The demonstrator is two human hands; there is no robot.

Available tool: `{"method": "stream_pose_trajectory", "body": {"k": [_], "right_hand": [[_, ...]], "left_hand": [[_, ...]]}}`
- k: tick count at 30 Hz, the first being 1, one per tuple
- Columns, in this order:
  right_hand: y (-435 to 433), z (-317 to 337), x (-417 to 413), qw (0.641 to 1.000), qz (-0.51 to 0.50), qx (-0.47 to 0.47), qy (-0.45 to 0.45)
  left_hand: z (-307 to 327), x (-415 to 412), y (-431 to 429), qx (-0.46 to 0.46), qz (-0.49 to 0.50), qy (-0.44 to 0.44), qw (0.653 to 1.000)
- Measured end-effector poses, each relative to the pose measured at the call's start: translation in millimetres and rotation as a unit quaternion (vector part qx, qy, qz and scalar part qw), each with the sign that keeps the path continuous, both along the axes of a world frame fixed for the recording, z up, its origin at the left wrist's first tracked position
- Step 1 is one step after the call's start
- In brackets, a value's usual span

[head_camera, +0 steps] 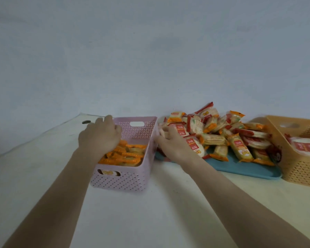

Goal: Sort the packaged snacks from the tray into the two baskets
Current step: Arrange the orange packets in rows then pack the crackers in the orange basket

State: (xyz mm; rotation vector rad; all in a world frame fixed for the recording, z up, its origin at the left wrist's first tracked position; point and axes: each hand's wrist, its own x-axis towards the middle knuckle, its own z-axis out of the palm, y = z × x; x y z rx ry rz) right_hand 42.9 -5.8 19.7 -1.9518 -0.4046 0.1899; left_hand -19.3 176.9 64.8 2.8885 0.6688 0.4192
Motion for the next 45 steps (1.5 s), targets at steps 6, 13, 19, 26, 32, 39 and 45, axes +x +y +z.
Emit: {"method": "stream_pose_trajectory", "body": {"k": [6,13,19,26,32,39,45], "right_hand": [[-105,-13,45,0.946,-0.146,-0.245,-0.154],[-161,-42,60,0.906,-0.013,-0.407,-0.116],[-194,-33,61,0.895,-0.196,-0.34,-0.213],[-190,-47,62,0.913,-0.178,-0.348,-0.12],[-196,-28,58,0.886,-0.203,-0.411,-0.07],[-205,-28,56,0.885,-0.2,-0.419,-0.033],[-216,-5,52,0.926,-0.138,-0.351,0.026]], "left_hand": [[9,-1,-135,0.017,-0.252,-0.179,0.951],[-65,99,-205,0.002,-0.331,0.097,0.939],[-82,119,-234,0.098,-0.272,0.073,0.955],[-73,126,-229,-0.04,-0.319,0.027,0.946],[-71,151,-241,-0.082,-0.307,0.049,0.947],[-67,175,-264,0.006,-0.298,0.173,0.939],[-61,168,-263,-0.021,-0.28,0.146,0.949]]}}
